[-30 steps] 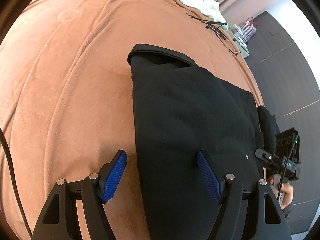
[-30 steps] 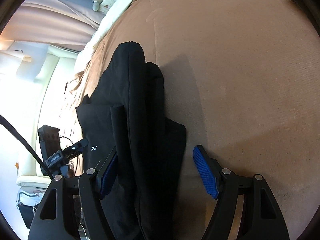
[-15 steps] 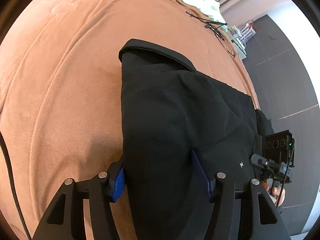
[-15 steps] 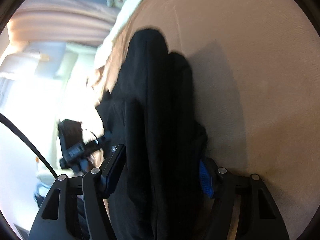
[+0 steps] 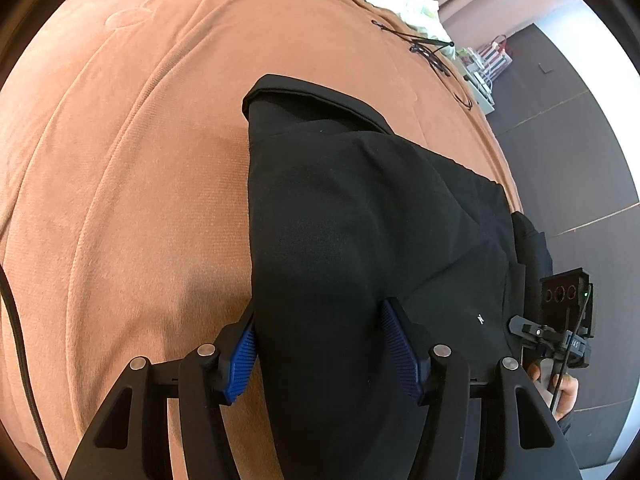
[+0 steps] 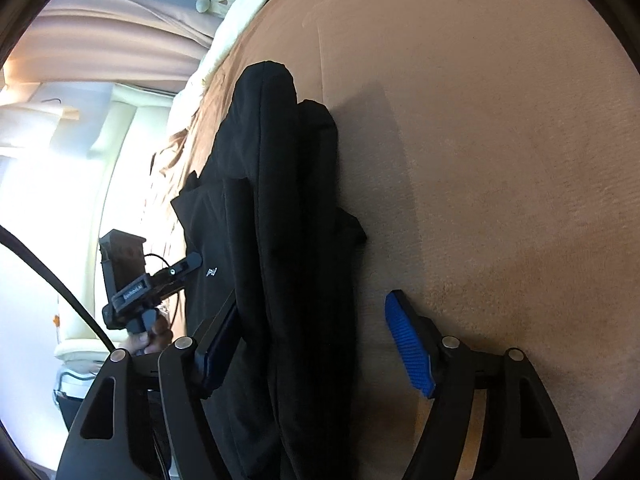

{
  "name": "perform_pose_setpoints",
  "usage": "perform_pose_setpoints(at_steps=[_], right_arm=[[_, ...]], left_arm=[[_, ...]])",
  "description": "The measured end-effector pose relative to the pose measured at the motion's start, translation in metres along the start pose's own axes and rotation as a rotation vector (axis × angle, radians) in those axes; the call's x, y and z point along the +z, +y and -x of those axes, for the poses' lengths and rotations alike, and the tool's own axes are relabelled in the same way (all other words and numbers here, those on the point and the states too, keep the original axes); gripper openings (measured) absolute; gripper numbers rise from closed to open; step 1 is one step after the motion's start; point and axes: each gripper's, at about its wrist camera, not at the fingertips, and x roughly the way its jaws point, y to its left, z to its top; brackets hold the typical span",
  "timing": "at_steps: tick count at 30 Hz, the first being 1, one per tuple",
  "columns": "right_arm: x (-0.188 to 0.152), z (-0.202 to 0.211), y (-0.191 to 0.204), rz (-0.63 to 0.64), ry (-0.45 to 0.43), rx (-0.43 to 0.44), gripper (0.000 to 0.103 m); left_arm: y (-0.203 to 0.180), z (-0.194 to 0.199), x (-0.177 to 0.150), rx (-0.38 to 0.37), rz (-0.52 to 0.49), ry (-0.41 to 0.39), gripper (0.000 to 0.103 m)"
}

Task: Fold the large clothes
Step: 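Close both grippers on the end of the folded black shirt bundle, then lift the shirt bundle with both grippers and fold it in half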

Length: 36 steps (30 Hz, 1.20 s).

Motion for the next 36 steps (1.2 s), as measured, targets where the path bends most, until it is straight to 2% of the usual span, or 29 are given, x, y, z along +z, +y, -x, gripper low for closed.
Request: perform_pose_setpoints(at_steps=[6, 9, 10, 11, 12, 14, 17, 20, 30, 33, 36], right_arm=[[0.014, -0.027, 0.0, -0.032, 0.012, 0.153, 0.07], [0.017, -0.032, 0.003, -0.006, 0.022, 0.133, 0.066], [0.016, -0.034, 0.006, 0.01, 0.025, 0.11, 0.048], [0.015, -0.036, 0.006, 0.009, 0.033, 0.099, 0.036], [0.014, -0.034, 0.004, 0.009, 0.028, 0.094, 0.033], [0.01, -0.027, 0.011, 0.051, 0.007, 0.089, 0.018], [0.001, -0.016, 0.031, 0.118, -0.029, 0.054, 0.014], [-0.009, -0.009, 0.053, 0.177, -0.058, 0.034, 0.013], [-0.038, -0.016, 0.095, 0.277, -0.161, 0.065, 0.012], [-0.046, -0.021, 0.103, 0.304, -0.2, 0.073, 0.012], [-0.049, -0.007, 0.097, 0.328, -0.231, 0.073, 0.012]], left_arm=[[0.005, -0.01, 0.006, -0.028, 0.011, 0.0, 0.061], [0.003, -0.014, 0.01, -0.029, -0.002, -0.003, 0.061], [0.003, -0.015, 0.011, -0.025, -0.004, -0.004, 0.061], [0.001, -0.015, 0.011, -0.019, -0.006, -0.004, 0.06], [-0.001, -0.014, 0.011, -0.013, -0.009, -0.005, 0.059], [-0.006, -0.009, 0.01, -0.006, -0.026, -0.015, 0.051], [-0.013, 0.004, 0.008, -0.005, -0.032, -0.032, 0.038], [-0.023, 0.022, 0.007, -0.018, -0.035, -0.051, 0.033], [-0.07, 0.097, -0.013, -0.059, -0.103, -0.165, 0.028], [-0.091, 0.123, -0.024, -0.085, -0.126, -0.197, 0.027], [-0.118, 0.148, -0.037, -0.117, -0.16, -0.232, 0.027]])
